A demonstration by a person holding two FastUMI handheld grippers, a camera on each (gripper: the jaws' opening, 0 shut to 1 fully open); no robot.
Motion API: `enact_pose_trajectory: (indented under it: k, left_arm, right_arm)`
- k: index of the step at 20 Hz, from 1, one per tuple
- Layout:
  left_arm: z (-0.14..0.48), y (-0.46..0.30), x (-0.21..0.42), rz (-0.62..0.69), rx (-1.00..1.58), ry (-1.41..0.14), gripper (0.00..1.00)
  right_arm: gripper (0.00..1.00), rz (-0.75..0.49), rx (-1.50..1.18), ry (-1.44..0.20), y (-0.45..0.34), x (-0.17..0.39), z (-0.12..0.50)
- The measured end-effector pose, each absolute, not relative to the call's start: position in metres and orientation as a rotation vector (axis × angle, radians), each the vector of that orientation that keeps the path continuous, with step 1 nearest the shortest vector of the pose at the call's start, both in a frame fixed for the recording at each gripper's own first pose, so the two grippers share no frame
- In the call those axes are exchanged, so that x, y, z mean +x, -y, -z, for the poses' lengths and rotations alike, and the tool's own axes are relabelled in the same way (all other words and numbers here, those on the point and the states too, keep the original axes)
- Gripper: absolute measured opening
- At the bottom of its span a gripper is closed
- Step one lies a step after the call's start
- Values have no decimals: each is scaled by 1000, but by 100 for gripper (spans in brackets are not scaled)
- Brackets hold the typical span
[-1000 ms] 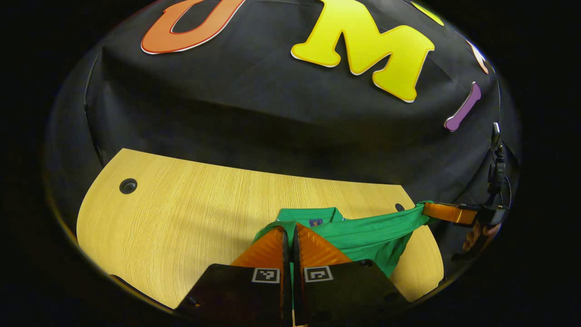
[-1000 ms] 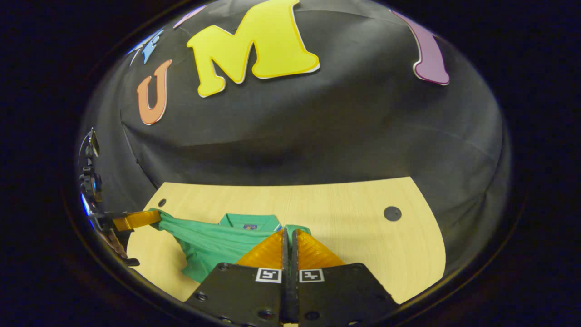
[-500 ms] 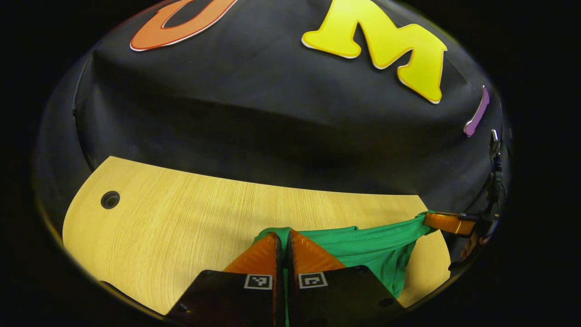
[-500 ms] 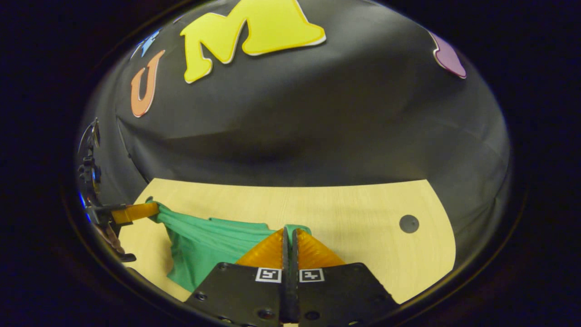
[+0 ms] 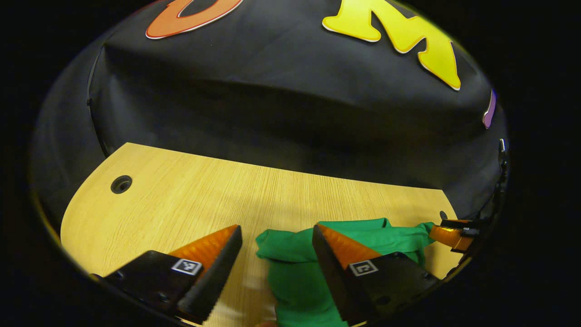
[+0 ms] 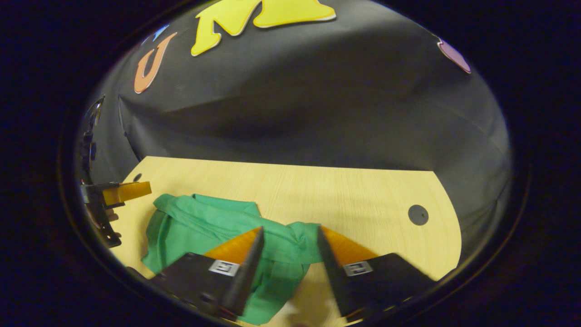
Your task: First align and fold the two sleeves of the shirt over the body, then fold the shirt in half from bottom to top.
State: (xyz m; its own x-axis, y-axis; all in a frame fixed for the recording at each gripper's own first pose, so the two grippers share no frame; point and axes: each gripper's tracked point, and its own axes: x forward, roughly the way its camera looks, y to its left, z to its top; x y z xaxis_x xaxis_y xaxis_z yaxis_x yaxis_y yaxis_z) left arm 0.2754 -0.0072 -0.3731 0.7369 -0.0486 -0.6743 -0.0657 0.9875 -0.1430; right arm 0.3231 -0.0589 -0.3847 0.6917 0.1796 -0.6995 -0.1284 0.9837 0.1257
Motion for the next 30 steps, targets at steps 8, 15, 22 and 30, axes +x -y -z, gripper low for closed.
enact_pose_trajectory:
  k: [8,15,22,30]
  left_arm:
    - [277,4,229,3,-111,-609,100]
    - [129,1,149,15,-47,-379,100]
    - [33,21,37,82,-75,-225,100]
    - [16,18,-43,60,-26,-173,96]
  right_arm:
    - [96,-103,87,-638,57,276,291]
    - [97,-74,85,-449,52,177,162]
    - [96,-35,68,-253,31,59,58]
    - [99,-37,107,-211,0,-35,42]
